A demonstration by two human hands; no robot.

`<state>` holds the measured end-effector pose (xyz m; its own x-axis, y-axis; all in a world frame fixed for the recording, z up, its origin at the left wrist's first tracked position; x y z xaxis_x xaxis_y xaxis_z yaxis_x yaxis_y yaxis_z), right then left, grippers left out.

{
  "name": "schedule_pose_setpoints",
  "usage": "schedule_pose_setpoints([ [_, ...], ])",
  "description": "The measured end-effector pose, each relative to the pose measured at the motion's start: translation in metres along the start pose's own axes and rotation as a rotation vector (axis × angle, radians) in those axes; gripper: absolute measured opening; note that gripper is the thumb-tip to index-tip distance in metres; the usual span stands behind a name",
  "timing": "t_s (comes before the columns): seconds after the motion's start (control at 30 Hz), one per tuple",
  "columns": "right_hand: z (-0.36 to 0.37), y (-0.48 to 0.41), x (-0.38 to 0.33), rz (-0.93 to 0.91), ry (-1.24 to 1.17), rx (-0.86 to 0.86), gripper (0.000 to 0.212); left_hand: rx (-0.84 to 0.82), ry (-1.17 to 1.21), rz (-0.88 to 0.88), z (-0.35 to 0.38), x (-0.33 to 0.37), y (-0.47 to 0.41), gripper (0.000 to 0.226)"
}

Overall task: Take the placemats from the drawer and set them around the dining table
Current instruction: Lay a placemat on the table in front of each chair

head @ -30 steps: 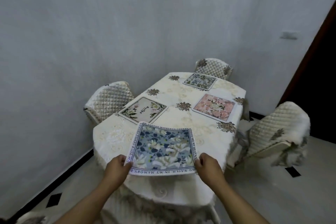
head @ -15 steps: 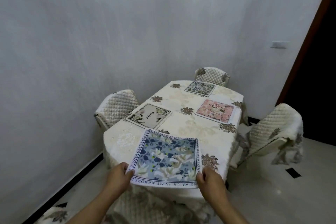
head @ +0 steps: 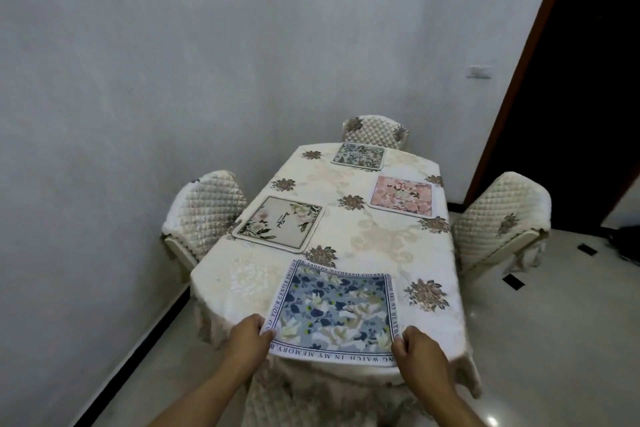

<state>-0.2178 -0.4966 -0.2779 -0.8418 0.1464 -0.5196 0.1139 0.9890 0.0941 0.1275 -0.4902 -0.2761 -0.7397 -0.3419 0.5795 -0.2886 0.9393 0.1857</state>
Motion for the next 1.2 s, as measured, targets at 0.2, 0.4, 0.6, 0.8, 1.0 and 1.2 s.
schedule_pose_setpoints([
  [0.2,0.04,-0.019,0.007,0.081,0.026,-0.011,0.024,-0.051,-0.01,0.007,0.023,-0.014,-0.04,0.021],
  [0.4,0.082,-0.073,0.01,0.053,-0.003,-0.003,0.029,-0.017,0.015,-0.04,0.046,-0.024,-0.087,0.012],
  [0.6,0.133,-0.095,0.03,0.106,0.017,-0.079,0.03,-0.071,-0.005,-0.055,0.084,-0.049,-0.12,0.015],
  [0.8,0.162,-0.086,0.048,0.225,0.069,-0.143,0.031,-0.038,-0.054,-0.017,0.103,-0.08,-0.135,0.014],
  [1.0,0.181,-0.096,-0.008,-0.037,0.333,0.07,0.029,0.058,-0.253,0.393,0.126,-0.043,-0.133,0.05],
  [1.2,0.249,-0.106,-0.072,-0.224,0.345,-0.103,0.055,-0.158,-0.38,0.593,0.195,-0.016,-0.13,0.056],
])
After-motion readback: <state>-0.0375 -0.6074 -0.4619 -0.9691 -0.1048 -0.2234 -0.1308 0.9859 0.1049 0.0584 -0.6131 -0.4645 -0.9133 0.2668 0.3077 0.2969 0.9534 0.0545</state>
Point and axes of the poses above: each hand's wrist, its own y-axis away from the middle knuckle, its own z-axis out of the palm, x = y × z, the point moved 7 cm from there along -y, towards the middle knuckle
